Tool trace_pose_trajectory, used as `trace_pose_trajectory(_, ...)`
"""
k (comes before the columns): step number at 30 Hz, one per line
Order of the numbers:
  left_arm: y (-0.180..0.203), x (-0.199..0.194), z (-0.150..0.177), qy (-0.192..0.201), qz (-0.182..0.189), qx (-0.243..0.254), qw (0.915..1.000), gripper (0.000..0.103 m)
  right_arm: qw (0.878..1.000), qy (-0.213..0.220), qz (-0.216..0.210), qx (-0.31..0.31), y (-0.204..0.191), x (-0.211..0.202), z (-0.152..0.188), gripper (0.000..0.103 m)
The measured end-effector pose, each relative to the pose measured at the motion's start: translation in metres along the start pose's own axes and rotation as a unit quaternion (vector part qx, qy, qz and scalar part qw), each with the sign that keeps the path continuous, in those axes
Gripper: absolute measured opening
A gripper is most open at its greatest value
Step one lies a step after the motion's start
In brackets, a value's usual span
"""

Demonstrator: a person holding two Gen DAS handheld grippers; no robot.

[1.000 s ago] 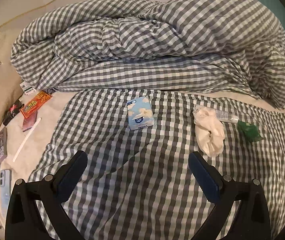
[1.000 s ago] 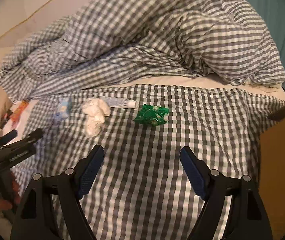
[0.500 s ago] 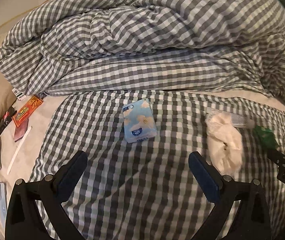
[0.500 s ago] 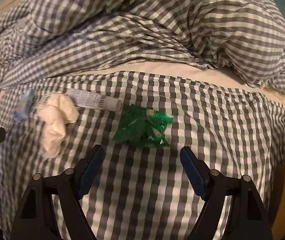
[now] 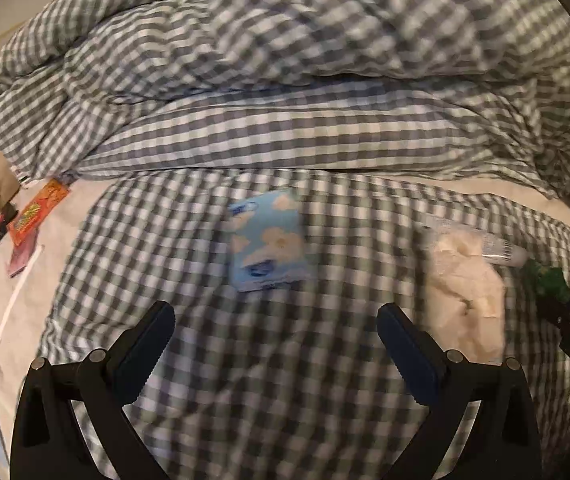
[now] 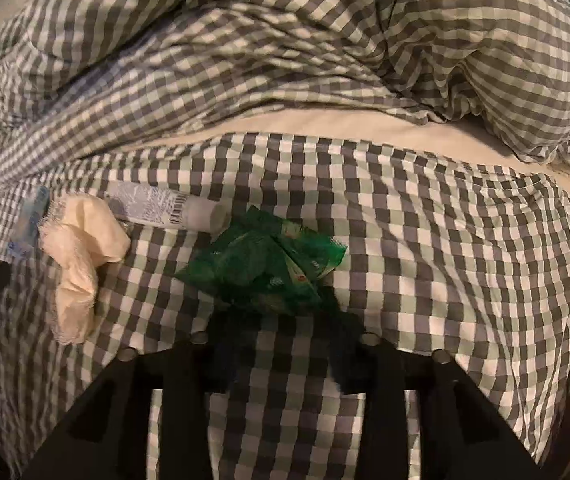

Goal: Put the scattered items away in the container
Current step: 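Grasp the white tissue with the left gripper while the right grasps the green snack packet, then carry the white tissue and green packet into the box and release them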

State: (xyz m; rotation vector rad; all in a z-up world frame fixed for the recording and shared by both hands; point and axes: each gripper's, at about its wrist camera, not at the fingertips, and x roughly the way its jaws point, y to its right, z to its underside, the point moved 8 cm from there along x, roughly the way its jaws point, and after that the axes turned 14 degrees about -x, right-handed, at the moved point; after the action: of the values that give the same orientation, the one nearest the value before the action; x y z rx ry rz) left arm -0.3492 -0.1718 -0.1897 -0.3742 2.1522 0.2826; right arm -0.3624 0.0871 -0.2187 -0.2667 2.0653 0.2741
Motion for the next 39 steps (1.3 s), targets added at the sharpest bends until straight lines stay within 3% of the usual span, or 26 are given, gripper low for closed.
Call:
trace_pose_trajectory(9, 0.083, -0.004, 0.025, -0.013, 0.057, 0.055, 0.9968, 0.103, 0.998, 0.052, -0.024, 0.019, 0.015, -0.051, 0.002, 0.03)
trace_pose_trajectory(14, 0.11, 0.028, 0.042, -0.043, 0.031, 0.086, 0.9949, 0.101, 0.997, 0.061, -0.03, 0.027, 0.026, -0.075, 0.011, 0.03)
trace_pose_trajectory(15, 0.111, 0.035, 0.047, -0.06, 0.035, 0.079, 0.9944, 0.096, 0.997, 0.062, -0.031, 0.028, 0.027, -0.079, 0.013, 0.03)
trace_pose_trajectory(17, 0.112, 0.038, 0.051, -0.085, 0.063, 0.056, 0.9928, 0.072, 0.997, 0.064, -0.034, 0.031, 0.03, -0.084, 0.017, 0.03)
trace_pose_trajectory(18, 0.11, 0.033, 0.049, -0.08, 0.065, 0.049, 0.9935, 0.053, 0.997, 0.065, -0.033, 0.034, 0.032, -0.088, 0.02, 0.03)
trace_pose_trajectory(19, 0.11, 0.029, 0.048, -0.082, 0.066, 0.052, 0.9931, 0.019, 0.997, 0.067, -0.035, 0.037, 0.035, -0.092, 0.022, 0.03)
trace_pose_trajectory(20, 0.11, 0.024, 0.046, -0.083, 0.065, 0.056, 0.9929, 0.013, 0.996, 0.068, -0.037, 0.039, 0.037, -0.096, 0.025, 0.03)
trace_pose_trajectory(28, 0.1, -0.047, 0.031, -0.037, 0.078, 0.057, 0.9946, 0.011, 0.994, 0.092, -0.048, 0.044, 0.038, -0.14, 0.034, 0.03)
trace_pose_trajectory(39, 0.087, -0.141, 0.047, -0.009, 0.091, 0.052, 0.9944, 0.011, 0.99, 0.127, -0.047, 0.03, 0.024, -0.218, 0.053, 0.03)
